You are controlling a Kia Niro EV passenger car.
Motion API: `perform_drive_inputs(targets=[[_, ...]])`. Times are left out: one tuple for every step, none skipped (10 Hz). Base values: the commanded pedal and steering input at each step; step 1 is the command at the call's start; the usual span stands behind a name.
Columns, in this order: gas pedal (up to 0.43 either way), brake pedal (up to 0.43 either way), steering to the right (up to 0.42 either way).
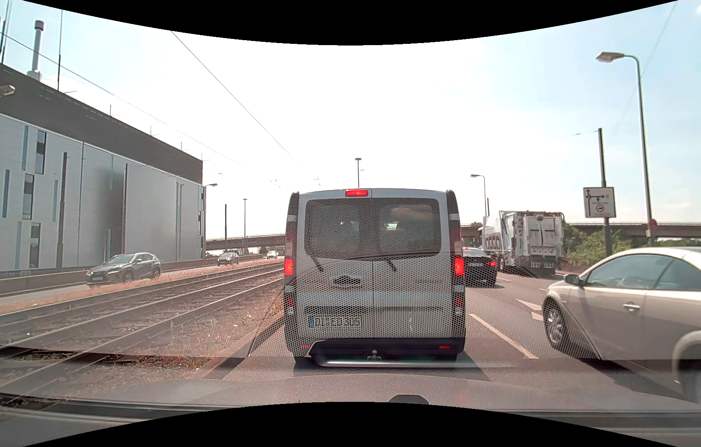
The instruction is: Follow the waypoints while adhering to traffic rules and regulations
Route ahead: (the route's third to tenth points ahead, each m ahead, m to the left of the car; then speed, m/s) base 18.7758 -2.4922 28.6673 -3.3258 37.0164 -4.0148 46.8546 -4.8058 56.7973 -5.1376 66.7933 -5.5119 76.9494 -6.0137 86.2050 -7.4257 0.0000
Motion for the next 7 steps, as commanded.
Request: perform_drive_inputs(targets=[[0.0,0.299,-0.014],[0.0,0.299,-0.014],[0.0,0.299,-0.014],[0.0,0.299,-0.014],[0.0,0.299,-0.014],[0.0,0.299,-0.014],[0.0,0.299,-0.014]])
